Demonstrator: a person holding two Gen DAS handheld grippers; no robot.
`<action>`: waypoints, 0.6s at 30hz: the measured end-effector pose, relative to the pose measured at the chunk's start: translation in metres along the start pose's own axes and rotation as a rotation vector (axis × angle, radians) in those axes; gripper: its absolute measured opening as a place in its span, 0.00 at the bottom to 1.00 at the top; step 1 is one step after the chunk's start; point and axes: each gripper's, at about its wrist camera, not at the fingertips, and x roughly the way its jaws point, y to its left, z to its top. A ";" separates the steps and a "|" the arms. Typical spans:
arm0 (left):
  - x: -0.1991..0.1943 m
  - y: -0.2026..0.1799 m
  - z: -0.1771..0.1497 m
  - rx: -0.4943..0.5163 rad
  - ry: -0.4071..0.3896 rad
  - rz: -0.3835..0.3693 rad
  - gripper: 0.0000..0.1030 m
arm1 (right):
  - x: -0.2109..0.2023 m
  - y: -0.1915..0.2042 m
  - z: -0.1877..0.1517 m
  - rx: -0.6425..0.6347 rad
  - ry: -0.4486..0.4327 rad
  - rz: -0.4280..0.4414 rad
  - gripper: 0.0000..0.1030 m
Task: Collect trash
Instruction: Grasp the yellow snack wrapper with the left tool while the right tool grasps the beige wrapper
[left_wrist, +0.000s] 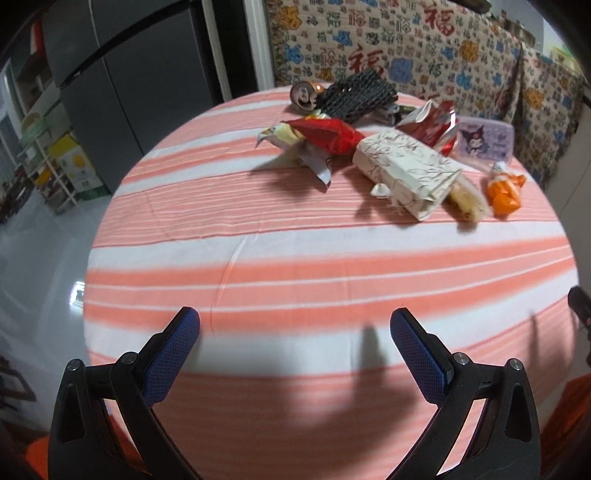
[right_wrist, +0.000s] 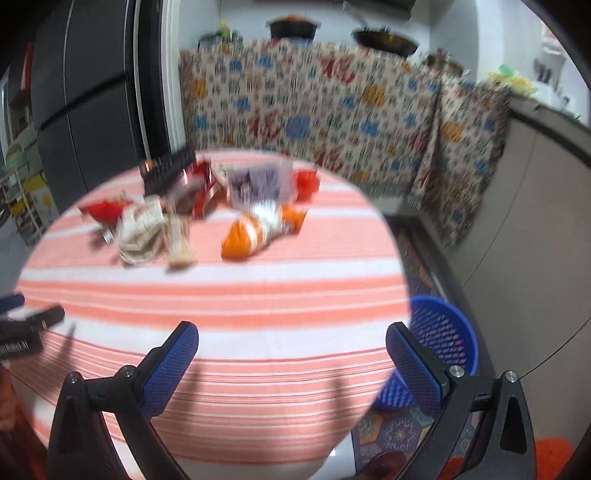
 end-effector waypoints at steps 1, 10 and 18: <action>0.009 0.001 0.004 0.004 0.012 -0.003 1.00 | 0.005 0.001 -0.002 -0.006 0.017 -0.001 1.00; 0.055 0.014 0.035 -0.013 -0.024 -0.076 1.00 | 0.051 0.022 -0.008 -0.041 0.134 0.039 1.00; 0.081 0.012 0.071 0.014 -0.025 -0.098 1.00 | 0.065 0.032 0.004 -0.007 0.134 0.057 1.00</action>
